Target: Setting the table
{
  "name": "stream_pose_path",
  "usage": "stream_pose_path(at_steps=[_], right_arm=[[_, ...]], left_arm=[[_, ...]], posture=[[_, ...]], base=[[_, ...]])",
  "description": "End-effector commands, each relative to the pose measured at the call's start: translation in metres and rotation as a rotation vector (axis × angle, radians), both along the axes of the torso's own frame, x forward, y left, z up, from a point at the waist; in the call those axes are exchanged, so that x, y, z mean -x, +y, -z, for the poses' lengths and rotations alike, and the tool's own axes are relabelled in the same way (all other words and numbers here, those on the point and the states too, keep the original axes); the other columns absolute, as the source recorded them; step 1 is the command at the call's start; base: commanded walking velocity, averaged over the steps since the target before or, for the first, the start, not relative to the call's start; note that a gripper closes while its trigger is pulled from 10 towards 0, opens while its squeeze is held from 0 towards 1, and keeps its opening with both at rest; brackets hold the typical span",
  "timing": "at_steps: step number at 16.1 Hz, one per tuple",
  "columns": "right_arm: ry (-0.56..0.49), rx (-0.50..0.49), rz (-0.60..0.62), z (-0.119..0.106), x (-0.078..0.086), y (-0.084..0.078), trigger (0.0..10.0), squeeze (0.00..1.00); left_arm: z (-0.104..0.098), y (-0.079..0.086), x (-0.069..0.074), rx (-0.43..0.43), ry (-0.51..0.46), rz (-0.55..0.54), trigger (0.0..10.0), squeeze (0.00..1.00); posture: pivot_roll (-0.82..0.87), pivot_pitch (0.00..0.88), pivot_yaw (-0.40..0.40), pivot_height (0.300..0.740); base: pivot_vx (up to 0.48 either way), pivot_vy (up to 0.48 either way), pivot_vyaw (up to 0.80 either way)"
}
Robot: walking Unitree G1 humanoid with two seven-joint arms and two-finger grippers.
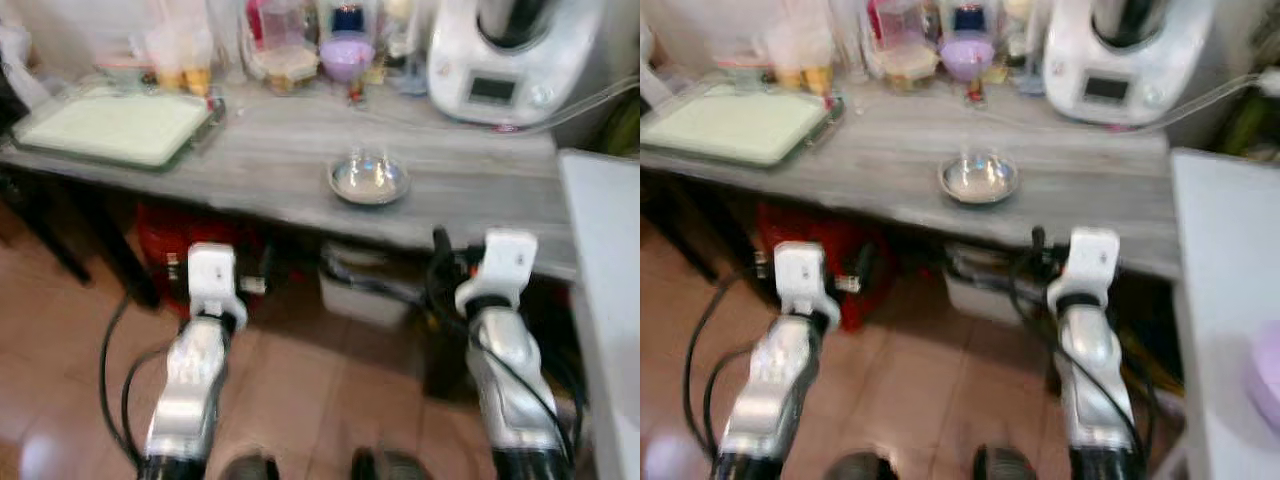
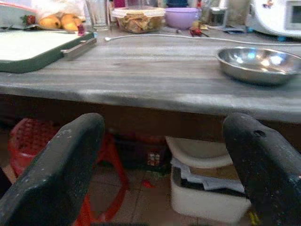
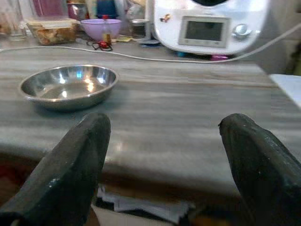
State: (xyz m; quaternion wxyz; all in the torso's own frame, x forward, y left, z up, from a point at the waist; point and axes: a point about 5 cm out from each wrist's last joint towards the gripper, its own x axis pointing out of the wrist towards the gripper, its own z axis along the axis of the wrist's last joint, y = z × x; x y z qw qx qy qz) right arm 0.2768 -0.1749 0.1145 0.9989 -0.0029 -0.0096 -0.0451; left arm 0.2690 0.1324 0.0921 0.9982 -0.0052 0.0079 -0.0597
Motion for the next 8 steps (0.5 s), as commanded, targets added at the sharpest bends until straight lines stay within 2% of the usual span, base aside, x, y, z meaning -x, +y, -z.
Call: stream_pose_path(at_steps=[1, 8], right_arm=[[-0.016, 0.003, -0.004, -0.0040, -0.0030, 0.0024, 10.0, 0.00], [-0.009, -0.002, -0.002, -0.0043, -0.0040, 0.0002, 10.0, 0.00]], left_arm=[[-0.0010, 0.0020, -0.0015, -0.005, 0.000, -0.007, 10.0, 0.00], [-0.0009, -0.0013, -0.0027, -0.005, -0.001, 0.006, 10.0, 0.00]], posture=[[-0.03, 0.021, 0.026, 0.740], [-0.04, 0.017, 0.027, 0.740]], base=[[-0.270, 0.000, 0.00], [-0.266, 0.000, 0.00]])
